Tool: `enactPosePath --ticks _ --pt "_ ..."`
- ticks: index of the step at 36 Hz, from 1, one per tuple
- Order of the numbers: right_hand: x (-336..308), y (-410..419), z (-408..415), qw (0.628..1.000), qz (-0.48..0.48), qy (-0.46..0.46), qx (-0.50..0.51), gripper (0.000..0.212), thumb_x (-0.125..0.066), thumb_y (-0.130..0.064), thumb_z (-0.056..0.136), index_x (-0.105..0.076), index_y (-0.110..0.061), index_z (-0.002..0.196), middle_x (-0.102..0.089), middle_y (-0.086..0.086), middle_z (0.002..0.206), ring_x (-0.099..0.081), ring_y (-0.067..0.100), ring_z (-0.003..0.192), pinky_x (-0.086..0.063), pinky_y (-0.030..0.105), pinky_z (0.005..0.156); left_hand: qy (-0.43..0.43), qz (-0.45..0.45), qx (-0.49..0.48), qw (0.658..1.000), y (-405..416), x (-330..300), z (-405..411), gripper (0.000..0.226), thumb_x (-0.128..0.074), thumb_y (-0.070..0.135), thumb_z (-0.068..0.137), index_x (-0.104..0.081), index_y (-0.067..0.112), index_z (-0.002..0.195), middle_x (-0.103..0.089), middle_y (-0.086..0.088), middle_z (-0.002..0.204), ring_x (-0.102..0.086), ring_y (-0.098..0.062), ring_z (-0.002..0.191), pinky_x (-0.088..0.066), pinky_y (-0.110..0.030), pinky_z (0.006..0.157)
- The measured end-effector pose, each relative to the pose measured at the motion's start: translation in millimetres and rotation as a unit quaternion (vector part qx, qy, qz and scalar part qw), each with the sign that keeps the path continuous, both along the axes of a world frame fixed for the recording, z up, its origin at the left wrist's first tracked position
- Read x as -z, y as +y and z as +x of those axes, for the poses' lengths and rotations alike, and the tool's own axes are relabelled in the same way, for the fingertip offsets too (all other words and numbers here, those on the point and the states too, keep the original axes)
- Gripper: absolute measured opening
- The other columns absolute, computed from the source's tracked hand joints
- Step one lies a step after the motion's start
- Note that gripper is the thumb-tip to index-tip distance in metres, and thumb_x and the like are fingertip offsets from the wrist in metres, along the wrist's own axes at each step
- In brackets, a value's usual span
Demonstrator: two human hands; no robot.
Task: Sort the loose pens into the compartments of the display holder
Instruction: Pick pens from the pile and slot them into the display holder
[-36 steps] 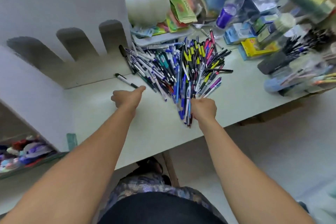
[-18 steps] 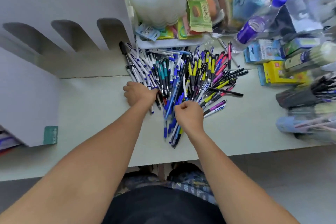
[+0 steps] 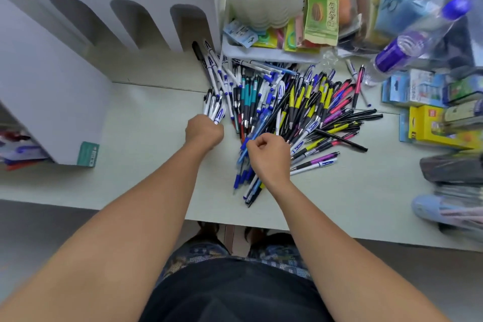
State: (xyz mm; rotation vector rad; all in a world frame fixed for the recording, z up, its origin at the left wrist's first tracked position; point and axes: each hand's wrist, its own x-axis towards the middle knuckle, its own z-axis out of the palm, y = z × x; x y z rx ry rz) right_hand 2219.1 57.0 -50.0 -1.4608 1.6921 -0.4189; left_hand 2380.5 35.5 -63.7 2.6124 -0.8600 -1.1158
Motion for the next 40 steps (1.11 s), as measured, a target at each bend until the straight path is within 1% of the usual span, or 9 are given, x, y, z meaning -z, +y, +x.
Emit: enactPosePath --ticks 3,10,16,18,26,30,34,38,40 --pt "1 1 11 1.0 -0.004 -0.005 -0.002 0.027 -0.064 -0.018 0.086 -0.059 -0.014 0.06 -0.058 -0.001 0.054 -0.056 0.017 0.054 -0.05 0.033 0.058 0.046 -0.002 -0.015 0.999 17 -3 5 0.017 -0.06 0.024 0.092 -0.063 0.008 0.1 -0.063 -0.012 0.093 -0.066 -0.032 0.078 -0.042 -0.026 0.053" --pt "7 4 43 1.0 -0.002 -0.019 0.003 0.028 -0.064 -0.016 0.085 -0.055 -0.02 0.059 -0.052 -0.008 0.054 -0.049 0.011 0.054 -0.038 0.028 0.054 0.186 0.011 -0.039 0.982 56 -9 27 0.013 -0.069 0.018 0.089 -0.061 0.012 0.082 -0.053 0.007 0.036 -0.045 -0.007 0.027 -0.028 -0.013 0.032" --pt "8 11 65 1.0 0.001 -0.009 0.003 0.021 -0.066 -0.019 0.085 -0.064 -0.015 0.065 -0.06 -0.005 0.062 -0.058 0.017 0.063 -0.048 0.031 0.062 0.239 -0.021 -0.044 0.97 76 -8 52 0.016 -0.071 0.02 0.091 -0.067 0.005 0.089 -0.07 -0.012 0.071 -0.067 -0.02 0.053 -0.05 -0.024 0.043" --pt "8 12 72 1.0 0.006 -0.002 -0.013 0.022 -0.066 -0.021 0.086 -0.064 -0.017 0.065 -0.063 -0.004 0.064 -0.061 0.018 0.067 -0.05 0.033 0.065 0.269 -0.035 -0.065 0.96 80 -9 58 0.019 -0.07 0.019 0.092 -0.069 0.0 0.095 -0.072 -0.019 0.081 -0.07 -0.027 0.06 -0.062 -0.037 0.059" --pt "8 16 92 0.999 0.023 0.007 -0.045 0.026 -0.066 -0.019 0.089 -0.061 -0.015 0.064 -0.059 -0.003 0.062 -0.054 0.014 0.062 -0.043 0.029 0.063 0.292 -0.069 -0.045 0.953 88 -12 77 0.023 -0.079 0.036 0.087 -0.068 0.016 0.089 -0.06 -0.001 0.078 -0.053 -0.016 0.07 -0.043 -0.025 0.063" --pt "9 19 98 0.999 0.031 -0.019 -0.021 0.033 -0.064 -0.023 0.091 -0.064 -0.003 0.065 -0.065 0.012 0.064 -0.061 0.029 0.065 -0.056 0.043 0.07 0.308 -0.074 -0.056 0.947 87 -15 81 0.022 -0.085 0.037 0.08 -0.073 0.022 0.091 -0.063 0.004 0.075 -0.055 -0.014 0.069 -0.043 -0.026 0.064" --pt "4 18 105 0.99 0.081 -0.108 0.035 0.037 -0.062 -0.037 0.097 -0.068 -0.003 0.083 -0.07 0.011 0.075 -0.068 0.031 0.074 -0.058 0.055 0.08 0.321 -0.084 -0.057 0.942 87 -18 86 0.014 -0.083 0.032 0.083 -0.074 0.025 0.091 -0.066 0.005 0.075 -0.055 -0.013 0.067 -0.043 -0.025 0.064" --pt "-7 11 110 0.965 0.146 -0.21 0.062 0.032 -0.055 -0.031 0.105 -0.056 -0.013 0.131 -0.066 0.005 0.111 -0.07 0.024 0.095 -0.061 0.043 0.086 0.345 -0.085 -0.043 0.934 89 -20 92 0.015 -0.084 0.026 0.083 -0.075 0.023 0.095 -0.071 0.001 0.081 -0.059 -0.012 0.068 -0.048 -0.023 0.063" --pt "-11 8 112 0.946 0.162 -0.268 0.078 0.041 -0.054 -0.024 0.106 -0.041 -0.025 0.145 -0.063 -0.001 0.111 -0.069 0.023 0.095 -0.062 0.039 0.086 0.364 -0.085 -0.032 0.927 88 -23 95 0.019 -0.084 0.021 0.082 -0.075 0.019 0.099 -0.074 -0.002 0.087 -0.063 -0.015 0.072 -0.053 -0.025 0.064"
